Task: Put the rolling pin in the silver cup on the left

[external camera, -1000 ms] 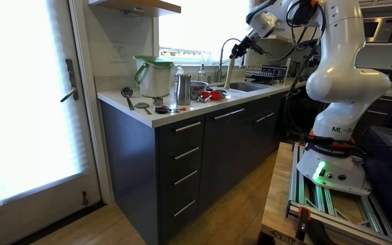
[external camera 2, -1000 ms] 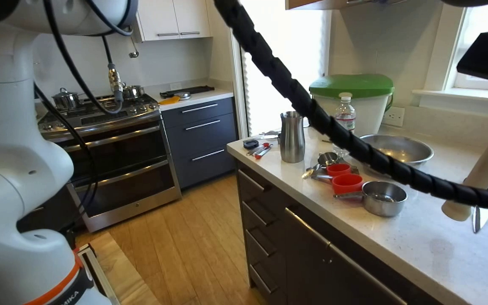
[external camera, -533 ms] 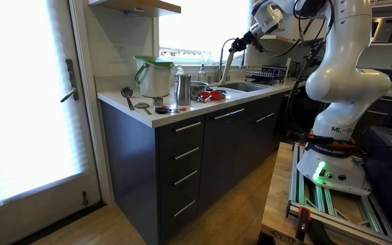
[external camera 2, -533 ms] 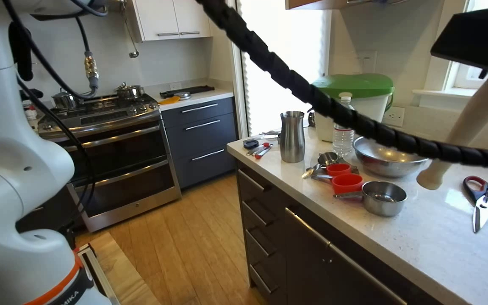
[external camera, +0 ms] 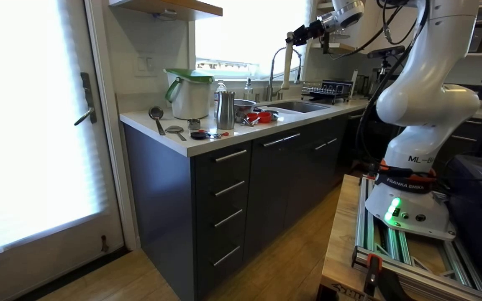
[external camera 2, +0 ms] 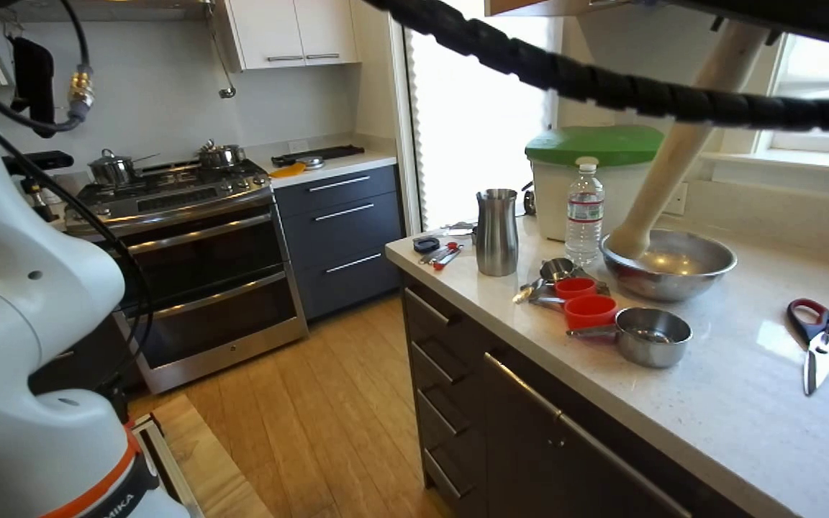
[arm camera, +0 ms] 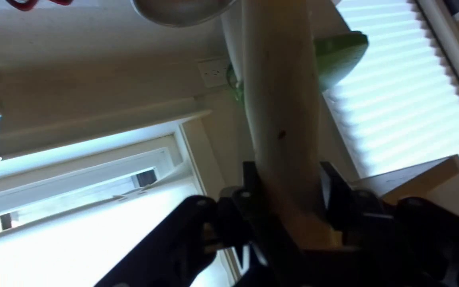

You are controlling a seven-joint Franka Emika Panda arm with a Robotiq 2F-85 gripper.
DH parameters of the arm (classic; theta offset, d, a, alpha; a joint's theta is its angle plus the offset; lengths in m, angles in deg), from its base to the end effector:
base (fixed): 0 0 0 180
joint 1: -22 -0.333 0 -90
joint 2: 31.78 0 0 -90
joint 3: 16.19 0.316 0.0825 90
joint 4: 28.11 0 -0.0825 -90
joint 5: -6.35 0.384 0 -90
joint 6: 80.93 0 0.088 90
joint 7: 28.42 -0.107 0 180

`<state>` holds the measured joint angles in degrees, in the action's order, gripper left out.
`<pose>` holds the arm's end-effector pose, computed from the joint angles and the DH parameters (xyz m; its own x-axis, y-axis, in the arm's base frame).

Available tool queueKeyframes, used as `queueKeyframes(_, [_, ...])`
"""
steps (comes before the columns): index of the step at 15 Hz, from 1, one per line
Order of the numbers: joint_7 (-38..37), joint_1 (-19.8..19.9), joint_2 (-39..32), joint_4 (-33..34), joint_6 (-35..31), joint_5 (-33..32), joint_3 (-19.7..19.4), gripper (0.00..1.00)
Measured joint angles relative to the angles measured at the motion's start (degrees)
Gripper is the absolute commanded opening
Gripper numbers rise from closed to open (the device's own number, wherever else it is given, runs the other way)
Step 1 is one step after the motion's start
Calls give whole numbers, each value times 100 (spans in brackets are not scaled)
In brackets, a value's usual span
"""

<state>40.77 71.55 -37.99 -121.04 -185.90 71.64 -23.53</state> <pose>0.4003 -0.4720 0.6070 0.5289 -0.2268 0.8178 0.1563 -0.9211 -0.3566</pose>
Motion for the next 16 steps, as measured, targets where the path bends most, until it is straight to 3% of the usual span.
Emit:
queueKeyframes(3, [114, -324, 435, -289, 509, 65, -266, 16])
queueKeyframes(6, [119, -803, 795, -599, 495, 286, -395, 16])
queueKeyframes(13, [357, -2218, 1501, -1398, -776, 1178, -476, 16])
queueKeyframes(14, [400, -2380, 1590, -1498, -832, 1185, -493, 41])
queueKeyframes(16, [394, -2561, 1623, -1530, -849, 1164, -572, 41])
